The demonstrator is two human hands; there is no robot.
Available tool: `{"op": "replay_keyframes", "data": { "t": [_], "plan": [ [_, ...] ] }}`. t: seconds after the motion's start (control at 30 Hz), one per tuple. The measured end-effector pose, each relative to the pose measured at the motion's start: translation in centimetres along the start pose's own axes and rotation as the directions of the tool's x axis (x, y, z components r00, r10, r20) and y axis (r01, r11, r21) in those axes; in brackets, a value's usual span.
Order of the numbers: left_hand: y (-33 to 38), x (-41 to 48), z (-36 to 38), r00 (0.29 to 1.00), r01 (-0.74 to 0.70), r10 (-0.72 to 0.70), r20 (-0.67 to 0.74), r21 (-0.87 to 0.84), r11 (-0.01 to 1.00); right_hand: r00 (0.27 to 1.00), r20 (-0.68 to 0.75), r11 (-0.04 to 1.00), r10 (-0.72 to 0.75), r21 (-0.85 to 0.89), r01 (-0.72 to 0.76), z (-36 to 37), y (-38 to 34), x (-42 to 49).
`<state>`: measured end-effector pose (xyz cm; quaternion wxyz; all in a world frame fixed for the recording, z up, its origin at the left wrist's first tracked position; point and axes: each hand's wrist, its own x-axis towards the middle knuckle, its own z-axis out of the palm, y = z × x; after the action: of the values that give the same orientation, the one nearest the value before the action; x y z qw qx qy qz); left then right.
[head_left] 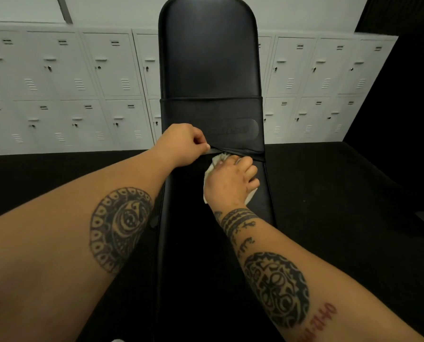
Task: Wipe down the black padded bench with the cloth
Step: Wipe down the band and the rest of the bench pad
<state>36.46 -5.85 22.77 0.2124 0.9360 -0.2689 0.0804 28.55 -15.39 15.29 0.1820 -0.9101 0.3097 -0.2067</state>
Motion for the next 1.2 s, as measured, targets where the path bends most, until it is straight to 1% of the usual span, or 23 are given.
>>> {"op": "replay_keyframes", "data": {
  "t": [0.13, 0.2, 0.27, 0.33, 0.4, 0.43, 0.47, 0.53, 0.63, 0.7, 0.77, 0.83, 0.93, 1.0, 1.07, 1.13, 1.2],
  "plan": [
    [-0.8, 0.4, -0.3, 0.998, -0.033, 0.035, 0.049, -0.041, 0.999, 0.980, -0.054, 0.979, -0.190, -0.091, 0.184, 1.1, -1.3, -1.1],
    [-0.8, 0.3, -0.5, 0.997, -0.039, 0.043, 0.061, -0.076, 0.996, 0.950, -0.031, 0.944, -0.309, -0.126, 0.303, 1.7, -1.8, -1.7],
    [-0.9, 0.2, -0.5, 0.997, -0.044, 0.050, 0.060, -0.098, 0.994, 0.905, -0.006, 0.895, -0.426, -0.149, 0.420, 2.1, -1.6, -2.0],
    [-0.8, 0.1, -0.5, 0.996, -0.057, 0.063, 0.069, -0.093, 0.994, 0.835, -0.033, 0.822, -0.549, -0.202, 0.533, 2.2, -0.9, -1.8],
    [-0.8, 0.1, -0.5, 0.995, -0.068, 0.074, 0.070, -0.082, 0.994, 0.774, -0.096, 0.770, -0.626, -0.231, 0.594, 2.0, -0.1, -1.2],
    [-0.7, 0.2, -0.6, 0.995, -0.067, 0.073, 0.073, -0.073, 0.995, 0.761, -0.123, 0.764, -0.636, -0.233, 0.601, 1.8, 0.5, -0.9],
    [-0.7, 0.1, -0.6, 0.995, -0.064, 0.069, 0.075, -0.066, 0.996, 0.763, -0.132, 0.767, -0.633, -0.242, 0.595, 1.5, 1.2, -0.6],
    [-0.8, 0.1, -0.4, 0.997, -0.055, 0.059, 0.056, -0.071, 0.996, 0.796, -0.112, 0.789, -0.594, -0.275, 0.550, 0.8, 3.2, 0.2],
    [-0.6, -0.2, 0.0, 0.999, -0.032, 0.033, 0.013, -0.078, 0.996, 0.879, -0.085, 0.856, -0.469, -0.288, 0.429, -0.7, 6.8, 1.5],
    [-0.3, -0.4, 0.2, 1.000, -0.018, 0.020, 0.020, -0.069, 0.997, 0.923, -0.055, 0.891, -0.380, -0.290, 0.350, -1.7, 8.7, 2.0],
    [0.1, -0.8, 0.2, 0.999, -0.020, 0.023, 0.045, -0.070, 0.997, 0.950, -0.033, 0.911, -0.309, -0.295, 0.286, -2.3, 9.7, 1.9],
    [0.4, -1.2, 0.3, 0.998, -0.012, 0.016, 0.066, -0.059, 0.998, 0.967, -0.001, 0.930, -0.255, -0.273, 0.245, -2.5, 10.1, 1.6],
    [0.7, -1.6, 0.4, 0.999, 0.006, -0.004, 0.050, -0.039, 0.999, 0.980, 0.021, 0.958, -0.200, -0.204, 0.200, -2.3, 10.0, 0.8],
    [0.8, -1.7, 0.3, 0.999, 0.022, -0.021, 0.039, -0.041, 0.999, 0.992, 0.019, 0.978, -0.129, -0.162, 0.130, -2.0, 10.5, -0.2],
    [0.7, -1.8, 0.5, 1.000, 0.023, -0.022, 0.020, -0.039, 0.999, 0.997, 0.011, 0.984, -0.072, -0.162, 0.072, -1.6, 11.6, -1.6],
    [0.7, -1.8, 0.6, 1.000, 0.005, -0.005, 0.006, -0.032, 0.999, 0.997, 0.048, 0.978, -0.066, -0.196, 0.074, -1.4, 12.9, -2.3],
    [0.5, -2.0, 0.5, 0.999, -0.041, 0.041, 0.026, -0.003, 0.999, 0.997, 0.070, 0.987, -0.044, -0.150, 0.054, -1.9, 13.4, -1.8]
  ]
}}
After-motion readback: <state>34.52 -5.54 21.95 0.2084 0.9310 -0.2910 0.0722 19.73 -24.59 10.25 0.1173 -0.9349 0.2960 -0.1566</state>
